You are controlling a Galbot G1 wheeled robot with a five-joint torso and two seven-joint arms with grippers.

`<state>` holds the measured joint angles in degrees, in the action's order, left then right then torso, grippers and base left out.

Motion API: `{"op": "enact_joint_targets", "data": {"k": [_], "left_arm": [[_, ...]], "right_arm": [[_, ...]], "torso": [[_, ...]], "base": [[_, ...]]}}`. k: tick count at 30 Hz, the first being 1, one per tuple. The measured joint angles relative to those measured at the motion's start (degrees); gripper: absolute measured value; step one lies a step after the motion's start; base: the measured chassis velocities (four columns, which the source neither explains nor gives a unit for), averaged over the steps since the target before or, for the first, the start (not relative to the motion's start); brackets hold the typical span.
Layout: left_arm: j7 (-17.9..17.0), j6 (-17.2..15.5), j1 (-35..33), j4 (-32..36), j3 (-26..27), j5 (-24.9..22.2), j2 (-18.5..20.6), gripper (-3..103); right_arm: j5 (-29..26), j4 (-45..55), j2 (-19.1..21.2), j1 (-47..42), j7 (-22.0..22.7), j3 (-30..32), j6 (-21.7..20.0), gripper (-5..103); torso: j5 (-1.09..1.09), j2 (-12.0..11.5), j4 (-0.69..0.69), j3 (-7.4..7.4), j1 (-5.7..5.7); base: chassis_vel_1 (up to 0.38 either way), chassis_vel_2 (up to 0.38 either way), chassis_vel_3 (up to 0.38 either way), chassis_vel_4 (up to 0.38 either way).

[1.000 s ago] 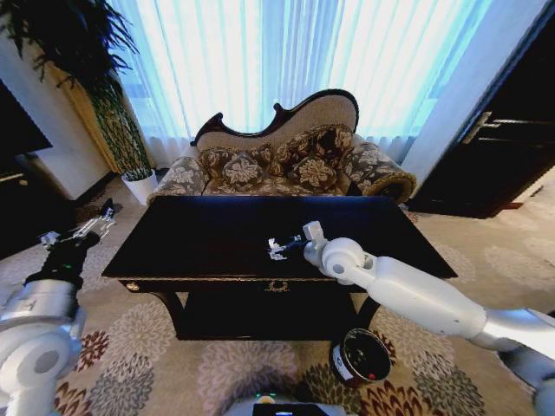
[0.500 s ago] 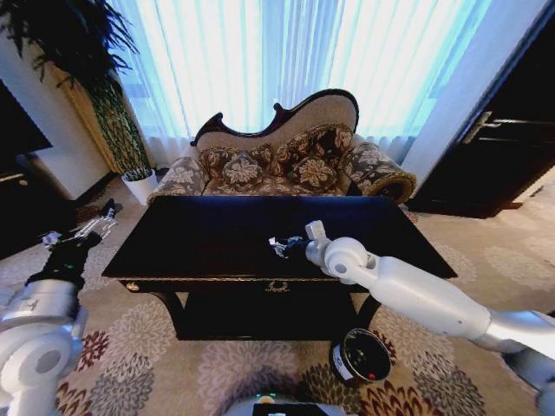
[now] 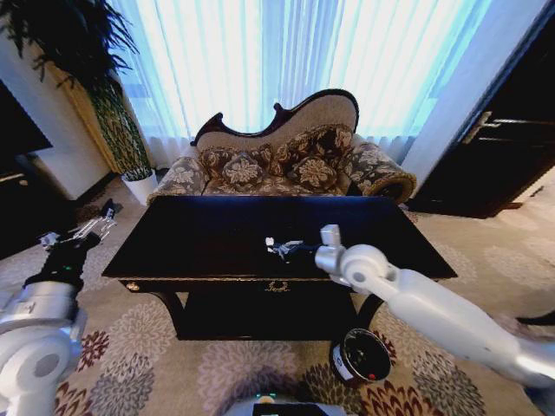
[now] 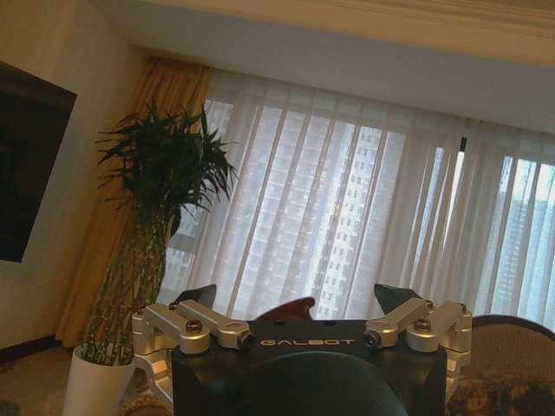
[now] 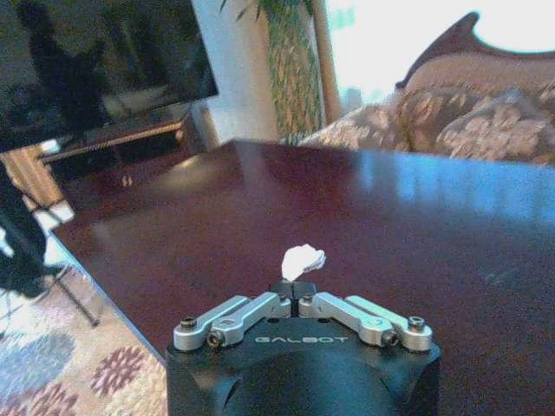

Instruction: Move to the front of the table and place the trash on the table into the trash bin.

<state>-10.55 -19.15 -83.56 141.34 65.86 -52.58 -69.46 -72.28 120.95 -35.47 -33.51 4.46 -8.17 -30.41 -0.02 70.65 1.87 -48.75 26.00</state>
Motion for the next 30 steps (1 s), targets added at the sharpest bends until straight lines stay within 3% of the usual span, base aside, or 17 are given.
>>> {"op": "enact_joint_targets", "data": {"k": [10, 18, 19, 26, 28, 29, 30], "left_arm": [[0.04, 0.26, -0.2, -0.81, -1.64, 1.08, -2.4, 100], [0.3, 1.07, -2.64, 0.63, 5.2, -0.98, -4.68, 100], [0.08, 1.06, -2.64, 0.76, 5.3, -1.22, -4.83, 100], [-0.13, 1.06, -3.31, 1.82, 5.27, -1.31, -5.83, 100], [-0.36, 0.98, -3.41, 1.89, 5.51, -1.64, -5.58, 100], [-0.36, 0.98, -3.41, 1.89, 5.51, -1.64, -5.58, 100], [-0.44, 0.88, -3.44, 1.89, 5.67, -1.93, -5.39, 100]], "right_arm": [[-1.48, 5.13, -0.64, -14.53, 1.56, 16.5, 0.48, 0], [-3.94, 9.89, -6.6, -21.86, 4.04, 29.36, 1.24, 0], [-3.52, 11.28, -8.39, -25.0, 4.04, 33.75, 2.56, 0], [-0.06, 14.72, -14.75, -38.46, 2.53, 44.21, 9.73, 0], [2.18, 15.9, -17.24, -43.36, 2.05, 46.45, 15.97, 0], [2.18, 15.9, -17.24, -43.36, 2.05, 46.45, 15.97, 0], [3.77, 16.32, -18.34, -44.99, 2.09, 47.22, 19.38, 0]], "torso": [[0.01, 0.0, 0.02, 0.0, 0.0], [-0.02, 0.01, -0.04, 0.01, 0.0], [-0.02, 0.01, -0.02, 0.01, 0.0], [0.01, 0.02, 0.01, 0.01, 0.0], [0.02, 0.02, 0.01, 0.01, 0.0], [0.02, 0.02, 0.01, 0.01, 0.0], [0.0, 0.02, 0.0, 0.01, 0.0]], "base": [[0.0, 0.0, 0.0, 0.0], [0.0, 0.0, 0.0, 0.0], [0.0, 0.0, 0.0, 0.0], [0.0, 0.0, 0.0, 0.0], [0.0, 0.0, 0.0, 0.0], [0.0, 0.0, 0.0, 0.0], [0.0, 0.0, 0.0, 0.0]]}}
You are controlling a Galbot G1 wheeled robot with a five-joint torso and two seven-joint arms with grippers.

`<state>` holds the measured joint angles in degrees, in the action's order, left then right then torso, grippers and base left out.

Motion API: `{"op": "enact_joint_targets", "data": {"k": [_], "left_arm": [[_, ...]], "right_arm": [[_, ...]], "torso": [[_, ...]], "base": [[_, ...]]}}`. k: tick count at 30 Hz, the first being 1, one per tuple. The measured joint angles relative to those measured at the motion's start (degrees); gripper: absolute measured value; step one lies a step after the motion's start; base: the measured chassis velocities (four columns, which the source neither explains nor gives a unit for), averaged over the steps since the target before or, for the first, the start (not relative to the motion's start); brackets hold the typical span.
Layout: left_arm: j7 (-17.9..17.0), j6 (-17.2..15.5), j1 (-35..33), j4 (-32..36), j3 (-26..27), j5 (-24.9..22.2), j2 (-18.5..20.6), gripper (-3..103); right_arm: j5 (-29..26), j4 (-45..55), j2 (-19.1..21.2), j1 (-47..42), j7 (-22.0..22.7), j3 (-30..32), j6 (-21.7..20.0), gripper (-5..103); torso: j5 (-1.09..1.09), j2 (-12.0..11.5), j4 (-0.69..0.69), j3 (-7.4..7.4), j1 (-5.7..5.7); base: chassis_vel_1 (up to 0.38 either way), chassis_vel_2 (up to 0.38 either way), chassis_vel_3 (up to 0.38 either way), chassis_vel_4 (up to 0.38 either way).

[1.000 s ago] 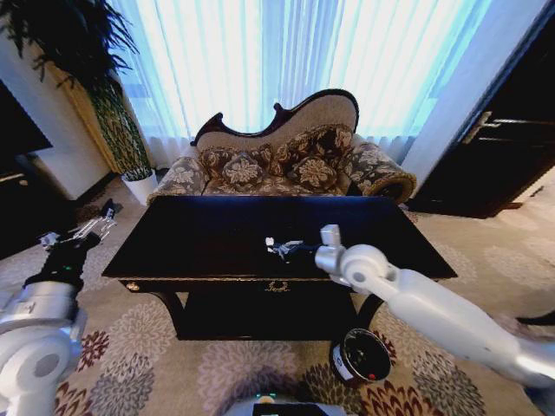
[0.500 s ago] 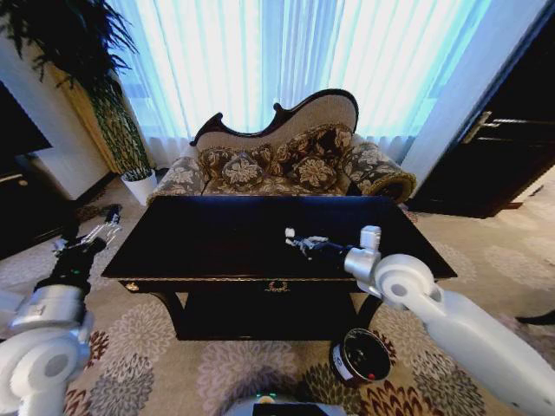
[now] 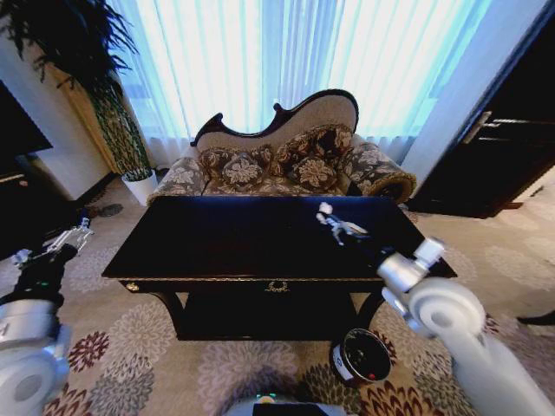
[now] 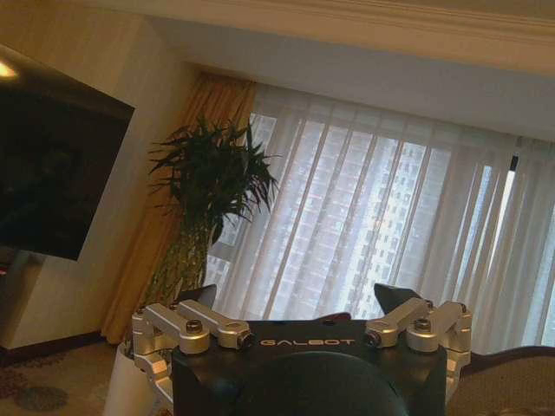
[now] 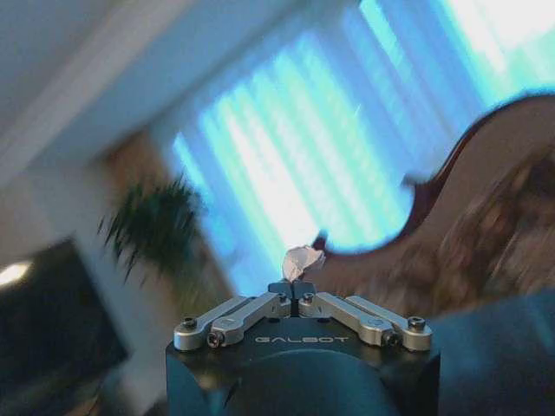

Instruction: Move to the front of the table and place the trash on the table into the trash bin.

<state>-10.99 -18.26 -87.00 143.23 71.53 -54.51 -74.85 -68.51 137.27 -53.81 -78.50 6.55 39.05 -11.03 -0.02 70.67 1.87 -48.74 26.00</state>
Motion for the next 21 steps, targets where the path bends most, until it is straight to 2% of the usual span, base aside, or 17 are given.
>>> {"op": "enact_joint_targets", "data": {"k": [2, 4, 5, 7, 8, 9, 11, 13, 14, 15, 17, 20, 21], "left_arm": [[-0.18, -0.13, -0.22, 0.0, 0.44, -0.55, 0.06, 100], [-0.19, -0.14, -0.33, 0.0, 0.58, -0.63, -0.05, 100], [-0.2, -0.15, -0.58, 0.01, 0.87, -0.77, -0.32, 100], [-0.21, -0.15, -0.85, 0.04, 1.41, -1.15, -0.57, 100], [-0.21, -0.13, -0.98, 0.05, 1.95, -1.6, -0.65, 100], [-0.21, -0.13, -0.98, 0.05, 1.95, -1.6, -0.65, 100], [-0.21, -0.1, -1.08, 0.05, 2.92, -2.43, -0.6, 100], [-0.21, -0.08, -1.07, 0.05, 3.4, -2.8, -0.36, 100], [-0.21, -0.07, -1.0, 0.05, 3.48, -2.85, -0.26, 100], [-0.21, -0.07, -1.0, 0.05, 3.48, -2.85, -0.26, 100], [-0.23, -0.05, -0.94, 0.05, 3.43, -2.86, -0.36, 100], [-0.24, 0.0, -0.94, -0.07, 3.08, -2.72, -0.61, 100], [-0.24, 0.0, -0.94, -0.07, 3.08, -2.72, -0.61, 100]], "right_arm": [[2.44, 0.43, -2.2, -3.01, -0.19, 2.47, 5.31, 0], [2.9, 0.48, -2.83, -3.8, -0.28, 3.25, 6.87, 0], [3.59, 0.52, -4.27, -5.52, -0.58, 4.84, 10.72, 0], [4.4, 0.54, -5.86, -7.46, -1.06, 5.95, 14.92, 0], [5.39, 0.47, -7.18, -8.98, -1.67, 6.58, 18.33, 0], [5.39, 0.47, -7.18, -8.98, -1.67, 6.58, 18.33, 0], [7.78, -0.64, -9.7, -11.97, -4.03, 7.64, 23.48, 0], [10.07, -2.68, -10.83, -13.82, -6.2, 8.13, 26.4, 0], [12.04, -5.05, -11.03, -14.46, -8.15, 8.42, 29.1, 0], [12.04, -5.05, -11.03, -14.46, -8.15, 8.42, 29.1, 0], [12.95, -8.22, -10.4, -14.67, -10.32, 8.52, 32.1, 0], [10.35, -13.82, -8.43, -14.82, -15.58, 9.21, 35.38, 0], [10.35, -13.82, -8.43, -14.82, -15.58, 9.21, 35.38, 0]], "torso": [[0.0, 0.0, -0.02, -0.01, 0.01], [0.0, 0.0, -0.01, -0.01, 0.01], [0.0, -0.01, -0.01, -0.01, 0.01], [0.01, -0.01, -0.01, -0.01, 0.01], [0.0, 0.0, -0.01, -0.01, 0.01], [0.0, 0.0, -0.01, -0.01, 0.01], [0.0, 0.0, -0.01, 0.0, 0.0], [0.0, 0.0, 0.0, 0.0, 0.0], [0.0, 0.0, 0.0, 0.0, 0.0], [0.0, 0.0, 0.0, 0.0, 0.0], [0.02, 0.0, -0.01, 0.0, 0.0], [0.01, -0.01, -0.01, -0.01, 0.01], [0.01, -0.01, -0.01, -0.01, 0.01]], "base": [[0.0, 0.0, 0.0, 0.0], [0.0, 0.0, 0.0, 0.0], [0.0, 0.0, 0.0, 0.0], [0.0, 0.0, 0.0, 0.0], [0.0, 0.0, 0.0, 0.0], [0.0, 0.0, 0.0, 0.0], [0.0, 0.0, 0.0, 0.0], [0.0, 0.0, 0.0, 0.0], [0.0, 0.0, 0.0, 0.0], [0.0, 0.0, 0.0, 0.0], [0.0, 0.0, 0.0, 0.0], [0.0, 0.0, 0.0, 0.0], [0.0, 0.0, 0.0, 0.0]]}}
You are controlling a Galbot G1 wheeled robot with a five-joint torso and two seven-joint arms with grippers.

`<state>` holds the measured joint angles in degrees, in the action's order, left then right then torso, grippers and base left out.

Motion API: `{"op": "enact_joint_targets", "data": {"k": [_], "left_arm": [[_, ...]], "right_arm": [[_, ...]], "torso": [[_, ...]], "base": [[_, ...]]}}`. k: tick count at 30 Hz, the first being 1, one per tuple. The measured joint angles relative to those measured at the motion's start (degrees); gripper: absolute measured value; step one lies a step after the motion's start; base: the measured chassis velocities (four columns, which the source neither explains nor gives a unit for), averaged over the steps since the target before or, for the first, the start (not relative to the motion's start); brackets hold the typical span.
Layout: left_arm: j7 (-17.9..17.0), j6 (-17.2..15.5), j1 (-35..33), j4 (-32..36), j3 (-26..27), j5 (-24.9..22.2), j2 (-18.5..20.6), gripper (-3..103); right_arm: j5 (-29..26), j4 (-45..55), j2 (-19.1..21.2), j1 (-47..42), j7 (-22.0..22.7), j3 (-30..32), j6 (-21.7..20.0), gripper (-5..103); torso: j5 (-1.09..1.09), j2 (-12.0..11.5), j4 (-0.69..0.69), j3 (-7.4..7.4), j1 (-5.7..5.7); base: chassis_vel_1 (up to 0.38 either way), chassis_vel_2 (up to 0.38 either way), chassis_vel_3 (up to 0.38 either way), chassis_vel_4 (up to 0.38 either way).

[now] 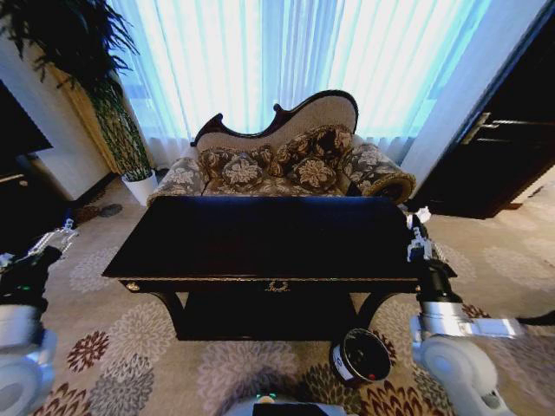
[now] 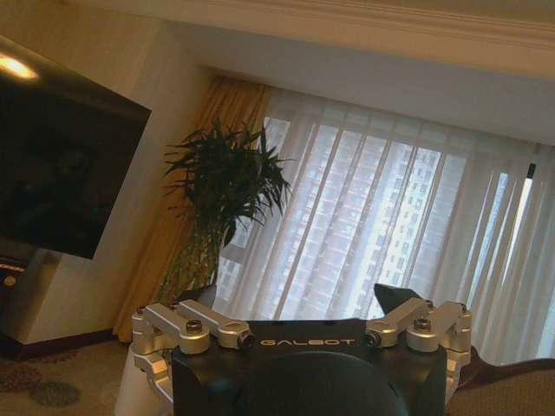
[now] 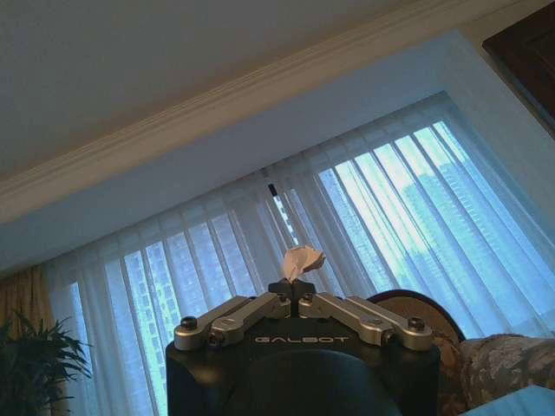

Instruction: Move to the front of the table and place the trash on the table into the trash bin.

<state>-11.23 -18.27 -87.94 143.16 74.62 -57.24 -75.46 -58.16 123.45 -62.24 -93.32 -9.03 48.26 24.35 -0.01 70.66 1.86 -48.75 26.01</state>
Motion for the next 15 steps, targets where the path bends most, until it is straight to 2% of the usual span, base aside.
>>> {"op": "enact_joint_targets", "data": {"k": [2, 3, 4, 5, 9, 10, 14, 15], "left_arm": [[-0.01, 0.06, 0.05, -0.57, -0.11, 0.24, 0.08, 100], [-0.01, 0.12, 0.35, -1.37, -0.33, 0.56, 0.39, 100], [-0.01, 0.13, 0.46, -1.62, -0.43, 0.69, 0.5, 100], [-0.01, 0.13, 0.46, -1.62, -0.43, 0.69, 0.5, 100], [0.02, 0.36, 1.24, -3.28, -1.79, 2.09, 0.93, 100], [0.02, 0.36, 1.24, -3.28, -1.79, 2.09, 0.93, 100], [0.12, 0.69, 1.73, -4.35, -3.48, 3.92, 1.06, 100], [0.12, 0.69, 1.73, -4.35, -3.48, 3.92, 1.06, 100]], "right_arm": [[-1.18, -2.77, 0.73, 0.27, -2.38, 0.09, 1.45, 0], [-3.11, -6.9, 1.3, 1.04, -5.65, -0.15, 3.11, 0], [-3.82, -8.68, 1.37, 1.38, -6.87, -0.39, 3.53, 0], [-3.82, -8.68, 1.37, 1.38, -6.87, -0.39, 3.53, 0], [-8.41, -19.0, 0.13, 3.39, -16.07, -1.26, 4.83, 0], [-8.41, -19.0, 0.13, 3.39, -16.07, -1.26, 4.83, 0], [-13.29, -24.98, -1.44, 3.82, -25.11, -0.63, 4.62, 0], [-13.29, -24.98, -1.44, 3.82, -25.11, -0.63, 4.62, 0]], "torso": [[0.0, 0.0, -0.01, 0.0, 0.0], [-0.03, 0.0, -0.01, 0.0, 0.0], [-0.01, 0.0, -0.01, 0.0, -0.01], [-0.01, 0.0, -0.01, 0.0, -0.01], [0.01, 0.0, -0.01, 0.0, 0.0], [0.01, 0.0, -0.01, 0.0, 0.0], [0.0, 0.0, 0.0, 0.0, 0.0], [0.0, 0.0, 0.0, 0.0, 0.0]], "base": [[0.0, 0.0, 0.0, 0.0], [0.0, 0.0, 0.0, 0.0], [0.0, 0.0, 0.0, 0.0], [0.0, 0.0, 0.0, 0.0], [0.0, 0.0, 0.0, 0.0], [0.0, 0.0, 0.0, 0.0], [0.0, 0.0, 0.0, 0.0], [0.0, 0.0, 0.0, 0.0]]}}
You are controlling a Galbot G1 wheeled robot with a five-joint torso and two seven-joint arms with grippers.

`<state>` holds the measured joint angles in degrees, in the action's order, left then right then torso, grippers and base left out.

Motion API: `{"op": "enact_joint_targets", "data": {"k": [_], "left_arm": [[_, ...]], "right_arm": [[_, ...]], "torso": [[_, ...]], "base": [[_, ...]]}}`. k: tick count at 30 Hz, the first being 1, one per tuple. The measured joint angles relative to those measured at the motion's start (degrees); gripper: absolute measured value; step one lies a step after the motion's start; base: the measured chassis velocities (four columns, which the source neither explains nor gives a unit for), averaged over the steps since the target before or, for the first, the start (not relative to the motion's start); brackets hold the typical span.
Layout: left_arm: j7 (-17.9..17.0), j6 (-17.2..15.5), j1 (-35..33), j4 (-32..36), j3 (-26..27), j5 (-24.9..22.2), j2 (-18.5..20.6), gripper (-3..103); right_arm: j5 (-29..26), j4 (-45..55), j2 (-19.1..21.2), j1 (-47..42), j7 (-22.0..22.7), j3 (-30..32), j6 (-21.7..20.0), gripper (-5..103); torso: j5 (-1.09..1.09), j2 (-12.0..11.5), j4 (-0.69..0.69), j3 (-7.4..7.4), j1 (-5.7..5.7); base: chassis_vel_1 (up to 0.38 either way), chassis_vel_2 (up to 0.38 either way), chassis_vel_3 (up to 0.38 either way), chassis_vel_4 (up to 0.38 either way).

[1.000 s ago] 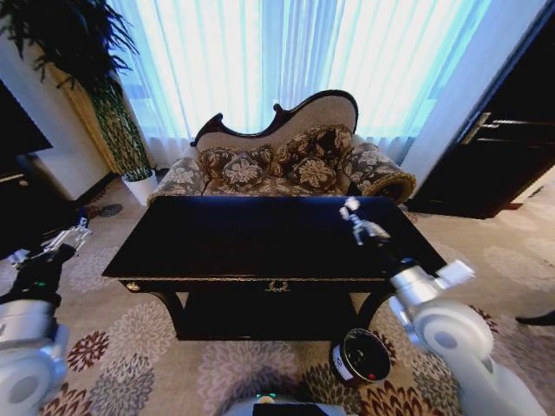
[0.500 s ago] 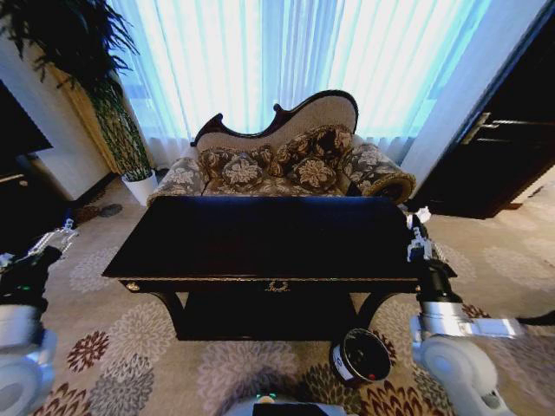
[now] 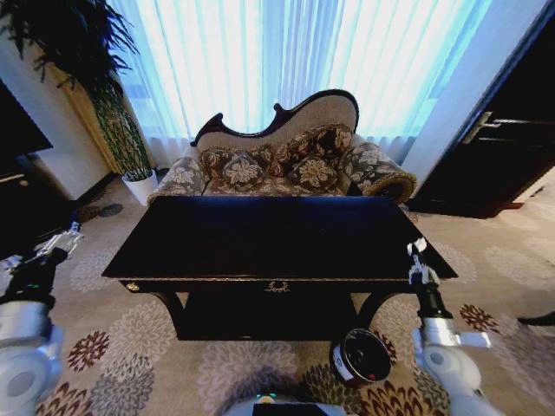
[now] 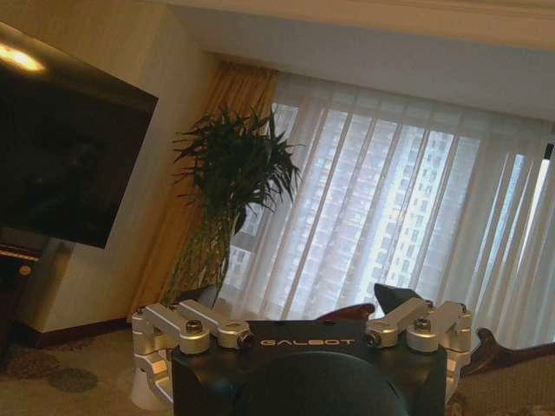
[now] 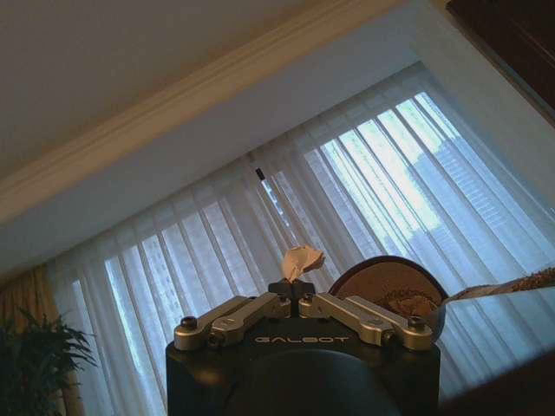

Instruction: Move to the front of the table and place the trash on the table into the trash bin.

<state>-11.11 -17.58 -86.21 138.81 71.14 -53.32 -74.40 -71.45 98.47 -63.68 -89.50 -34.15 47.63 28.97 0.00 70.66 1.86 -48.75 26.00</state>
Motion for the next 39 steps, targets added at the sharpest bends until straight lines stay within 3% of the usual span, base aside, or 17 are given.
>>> {"op": "enact_joint_targets", "data": {"k": [4, 5, 7, 11, 12, 21, 25, 27, 30, 32, 36, 38, 39], "left_arm": [[0.19, 0.31, 0.45, -1.39, -1.69, 1.95, 0.09, 100], [0.19, 0.31, 0.45, -1.39, -1.69, 1.95, 0.09, 100], [0.24, 0.39, 0.69, -1.99, -2.35, 2.44, 0.09, 100], [0.27, 0.5, 0.9, -2.57, -2.82, 2.7, 0.08, 100], [0.29, 0.54, 0.98, -2.88, -3.0, 2.73, 0.09, 100], [0.43, 0.84, 1.02, -3.97, -3.35, 3.15, 0.34, 100], [0.44, 0.85, 0.96, -3.55, -3.68, 3.3, 0.06, 100], [0.45, 0.85, 0.92, -3.4, -3.68, 3.31, 0.0, 100], [0.45, 0.85, 0.42, -2.68, -3.2, 3.25, -0.3, 100], [0.45, 0.86, 0.3, -2.55, -2.98, 3.19, -0.32, 100], [0.45, 0.86, -0.32, -1.85, -1.01, 2.07, 0.08, 100], [0.46, 0.86, -0.38, -1.85, -0.76, 1.92, 0.21, 100], [0.46, 0.86, -0.47, -1.83, -0.22, 1.64, 0.5, 100]], "right_arm": [[-3.61, -4.8, -0.61, 0.66, -7.04, 1.48, -1.15, 0], [-3.61, -4.8, -0.61, 0.66, -7.04, 1.48, -1.15, 0], [-4.84, -8.72, -0.75, 1.5, -12.21, 2.25, -2.32, 0], [-4.65, -13.66, -0.67, 1.93, -17.43, 2.62, -3.04, 0], [-4.56, -16.15, -0.54, 2.06, -20.67, 3.2, -4.32, 0], [-6.63, -23.36, 2.5, 2.08, -28.15, 7.28, -9.6, 0], [-0.23, -31.81, 3.89, 3.48, -31.48, 5.77, -9.81, 0], [1.17, -33.48, 3.99, 4.07, -31.46, 5.0, -9.38, 0], [10.91, -41.11, 3.75, 7.43, -28.54, 0.54, -5.97, 0], [12.71, -42.25, 3.64, 8.06, -27.29, -0.27, -5.12, 0], [31.18, -52.51, 3.54, 13.41, -13.27, -7.6, 1.37, 0], [33.09, -53.84, 3.54, 14.18, -11.47, -8.82, 1.91, 0], [36.39, -56.62, 3.36, 15.97, -6.97, -12.11, 2.65, 0]], "torso": [[-0.01, -0.01, 0.0, 0.0, 0.0], [-0.01, -0.01, 0.0, 0.0, 0.0], [-0.02, 0.0, 0.0, 0.0, 0.0], [0.0, 0.0, 0.0, 0.0, 0.0], [0.01, -0.01, 0.01, 0.0, 0.0], [-0.01, 0.0, -0.01, 0.0, 0.0], [-0.01, -0.01, 0.02, 0.0, 0.0], [0.0, 0.0, 0.02, 0.0, 0.0], [0.0, 0.0, 0.0, 0.0, 0.0], [0.0, 0.0, 0.01, 0.0, 0.0], [-0.01, 0.0, 0.0, 0.0, 0.0], [-0.01, 0.0, 0.0, 0.0, 0.0], [0.0, 0.0, 0.0, 0.0, 0.0]], "base": [[0.0, 0.0, 0.0, 0.0], [0.0, 0.0, 0.0, 0.0], [0.0, 0.0, 0.0, 0.0], [0.0, 0.0, 0.0, 0.0], [0.0, 0.0, 0.0, 0.0], [0.0, 0.0, 0.0, 0.0], [0.0, 0.0, 0.0, 0.0], [0.0, 0.0, 0.0, 0.0], [0.0, 0.0, 0.0, 0.0], [0.0, 0.0, 0.0, 0.0], [0.0, 0.0, 0.0, 0.0], [0.0, 0.0, 0.0, 0.0], [0.0, 0.0, 0.0, 0.0]]}}
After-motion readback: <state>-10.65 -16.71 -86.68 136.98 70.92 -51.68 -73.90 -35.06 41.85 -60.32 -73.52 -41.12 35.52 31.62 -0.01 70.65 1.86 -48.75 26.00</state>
